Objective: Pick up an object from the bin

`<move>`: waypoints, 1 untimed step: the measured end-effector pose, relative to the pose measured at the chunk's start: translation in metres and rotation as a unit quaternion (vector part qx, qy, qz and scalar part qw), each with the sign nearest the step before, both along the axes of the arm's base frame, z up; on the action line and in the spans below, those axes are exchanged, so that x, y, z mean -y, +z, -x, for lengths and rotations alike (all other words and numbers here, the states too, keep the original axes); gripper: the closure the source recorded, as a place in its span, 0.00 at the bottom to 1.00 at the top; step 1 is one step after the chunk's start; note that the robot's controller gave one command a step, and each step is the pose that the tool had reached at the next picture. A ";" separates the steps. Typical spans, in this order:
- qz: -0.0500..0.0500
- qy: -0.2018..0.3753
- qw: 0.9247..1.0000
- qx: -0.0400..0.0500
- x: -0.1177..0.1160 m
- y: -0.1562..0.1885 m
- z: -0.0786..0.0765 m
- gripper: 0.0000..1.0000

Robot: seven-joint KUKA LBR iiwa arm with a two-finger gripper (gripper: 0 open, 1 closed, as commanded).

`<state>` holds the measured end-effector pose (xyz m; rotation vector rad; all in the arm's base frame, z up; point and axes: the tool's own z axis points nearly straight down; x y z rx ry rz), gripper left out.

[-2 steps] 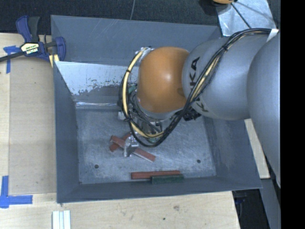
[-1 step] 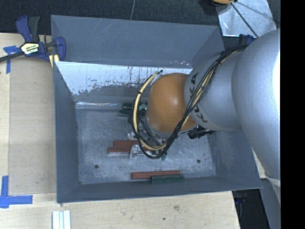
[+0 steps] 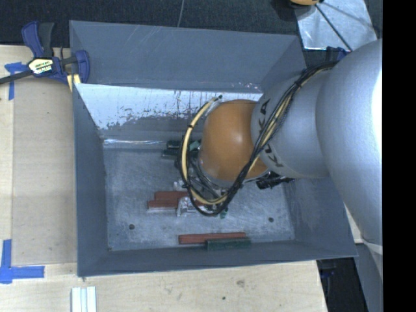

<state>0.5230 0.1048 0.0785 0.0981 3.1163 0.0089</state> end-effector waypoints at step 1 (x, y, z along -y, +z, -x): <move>0.002 -0.005 1.000 -0.011 -0.003 0.079 -0.003 1.00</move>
Offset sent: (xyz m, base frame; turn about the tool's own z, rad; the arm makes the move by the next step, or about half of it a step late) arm 0.0000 0.0000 0.0000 0.0000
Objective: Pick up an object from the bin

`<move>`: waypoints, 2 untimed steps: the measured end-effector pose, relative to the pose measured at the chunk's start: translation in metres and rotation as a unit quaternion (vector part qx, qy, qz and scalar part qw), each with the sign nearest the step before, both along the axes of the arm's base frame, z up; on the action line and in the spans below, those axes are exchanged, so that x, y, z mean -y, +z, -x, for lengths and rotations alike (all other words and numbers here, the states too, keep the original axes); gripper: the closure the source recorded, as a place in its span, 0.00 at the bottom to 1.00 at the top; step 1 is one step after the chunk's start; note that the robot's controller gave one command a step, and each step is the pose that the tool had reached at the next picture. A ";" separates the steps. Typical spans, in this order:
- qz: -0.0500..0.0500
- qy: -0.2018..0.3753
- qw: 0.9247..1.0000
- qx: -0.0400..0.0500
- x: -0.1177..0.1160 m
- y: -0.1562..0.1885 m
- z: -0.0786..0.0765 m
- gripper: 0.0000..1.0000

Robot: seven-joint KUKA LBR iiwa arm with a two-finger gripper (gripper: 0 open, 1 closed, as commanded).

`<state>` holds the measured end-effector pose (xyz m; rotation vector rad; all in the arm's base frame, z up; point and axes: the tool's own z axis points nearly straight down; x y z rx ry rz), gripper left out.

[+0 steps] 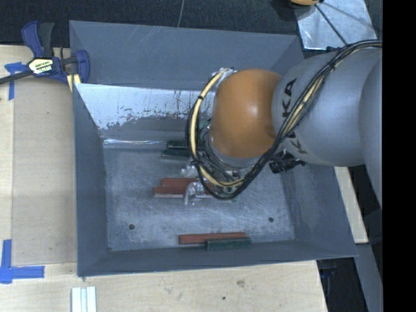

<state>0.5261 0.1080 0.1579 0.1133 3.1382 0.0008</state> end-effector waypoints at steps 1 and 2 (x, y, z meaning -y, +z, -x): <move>0.000 0.000 1.000 0.000 0.000 0.000 0.000 1.00; 0.000 -0.026 1.000 -0.001 -0.008 -0.009 0.000 1.00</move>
Offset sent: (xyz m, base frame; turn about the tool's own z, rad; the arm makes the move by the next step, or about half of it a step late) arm 0.0009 0.0184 -0.0187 0.1125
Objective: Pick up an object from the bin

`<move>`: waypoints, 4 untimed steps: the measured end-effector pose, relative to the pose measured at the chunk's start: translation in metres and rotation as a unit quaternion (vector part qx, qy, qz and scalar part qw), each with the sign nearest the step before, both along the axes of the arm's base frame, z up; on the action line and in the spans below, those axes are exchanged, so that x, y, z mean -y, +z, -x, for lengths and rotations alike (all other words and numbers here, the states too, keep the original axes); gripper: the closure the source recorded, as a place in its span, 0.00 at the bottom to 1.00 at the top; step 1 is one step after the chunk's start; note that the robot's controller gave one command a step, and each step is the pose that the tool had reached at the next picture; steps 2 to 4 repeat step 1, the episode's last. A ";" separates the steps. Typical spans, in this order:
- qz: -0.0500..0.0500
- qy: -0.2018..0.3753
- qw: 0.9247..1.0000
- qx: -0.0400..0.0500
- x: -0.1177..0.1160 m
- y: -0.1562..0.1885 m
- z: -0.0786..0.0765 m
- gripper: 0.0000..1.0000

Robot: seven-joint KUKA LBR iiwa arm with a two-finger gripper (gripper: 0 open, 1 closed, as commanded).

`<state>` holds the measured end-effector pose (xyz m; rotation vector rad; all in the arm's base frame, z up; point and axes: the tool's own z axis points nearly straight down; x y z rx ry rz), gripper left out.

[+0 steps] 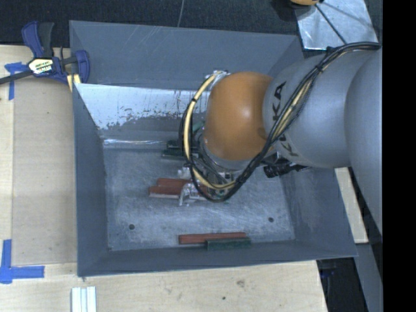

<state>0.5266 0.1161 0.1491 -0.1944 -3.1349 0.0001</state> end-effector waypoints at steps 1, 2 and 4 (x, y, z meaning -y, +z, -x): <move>0.000 0.017 1.000 0.001 -0.004 0.097 0.027 1.00; 0.000 0.017 1.000 0.001 -0.004 0.097 0.027 1.00; 0.000 0.017 1.000 0.001 -0.004 0.097 0.027 1.00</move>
Offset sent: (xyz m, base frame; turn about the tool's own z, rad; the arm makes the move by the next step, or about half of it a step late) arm 0.0000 0.0000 0.0000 0.0000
